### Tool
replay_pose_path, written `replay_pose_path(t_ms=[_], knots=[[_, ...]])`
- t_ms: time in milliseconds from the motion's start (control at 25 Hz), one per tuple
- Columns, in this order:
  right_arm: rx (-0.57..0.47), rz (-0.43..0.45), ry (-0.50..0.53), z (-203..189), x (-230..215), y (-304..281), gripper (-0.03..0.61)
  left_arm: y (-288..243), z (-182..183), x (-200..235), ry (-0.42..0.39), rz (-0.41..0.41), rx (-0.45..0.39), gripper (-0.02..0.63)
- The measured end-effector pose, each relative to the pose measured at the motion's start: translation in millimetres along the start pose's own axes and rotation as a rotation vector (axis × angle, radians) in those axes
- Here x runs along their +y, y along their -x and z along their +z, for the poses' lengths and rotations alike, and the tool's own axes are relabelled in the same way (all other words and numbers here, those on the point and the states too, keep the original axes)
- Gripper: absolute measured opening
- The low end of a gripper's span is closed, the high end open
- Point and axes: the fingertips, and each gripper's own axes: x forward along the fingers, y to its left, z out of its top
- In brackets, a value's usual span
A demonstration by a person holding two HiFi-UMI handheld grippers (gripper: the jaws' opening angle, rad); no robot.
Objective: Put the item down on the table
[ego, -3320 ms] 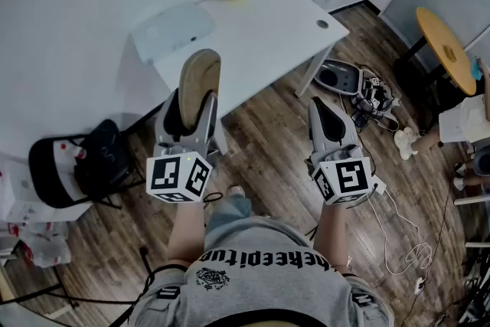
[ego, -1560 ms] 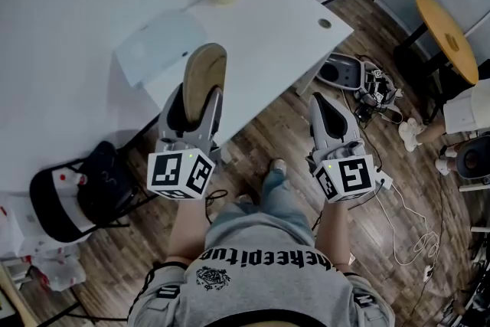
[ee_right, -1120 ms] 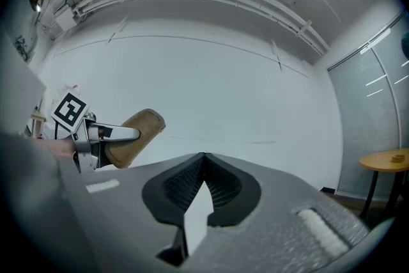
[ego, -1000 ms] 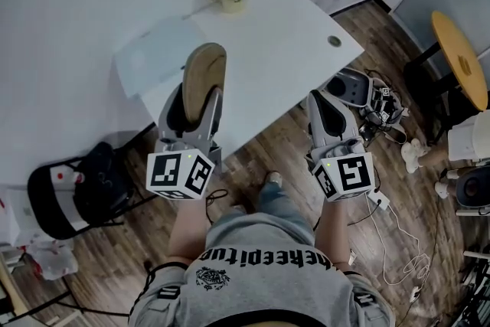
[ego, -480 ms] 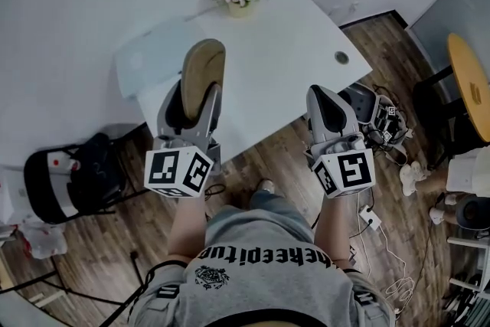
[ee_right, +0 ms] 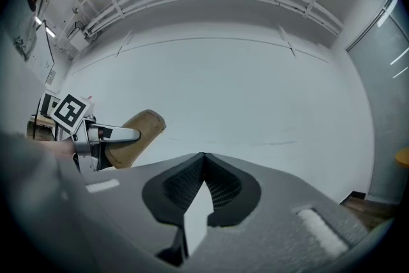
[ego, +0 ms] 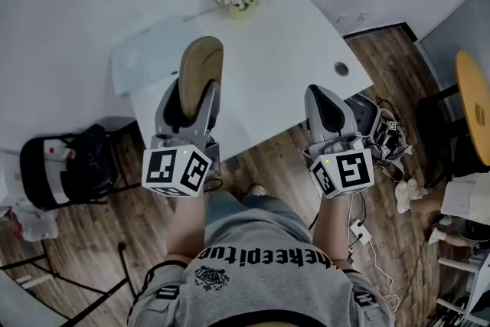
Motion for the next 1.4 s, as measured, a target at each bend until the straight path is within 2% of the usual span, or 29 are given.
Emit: replay_pose_path(t_ms=[160, 520, 920, 1400], knots=[[-0.004, 0.011, -0.02, -6, -13, 0, 0.0, -3, -7, -10, -0.012, 0.005, -0.003, 0.296], [0.005, 0.038, -0.065, -20, -22, -17, 0.0, -17, -22, -12, -0.032, 0.009, 0.054, 0.296], [0.042, 0.024, -0.081, -36, -39, -47, 0.0, -63, -47, 0, -0.014, -0.022, 0.126, 0.295], [0.097, 0.005, -0.104, -59, -58, -88, 0.0, -115, -94, 21, -0.036, -0.053, 0.288, 0.295]])
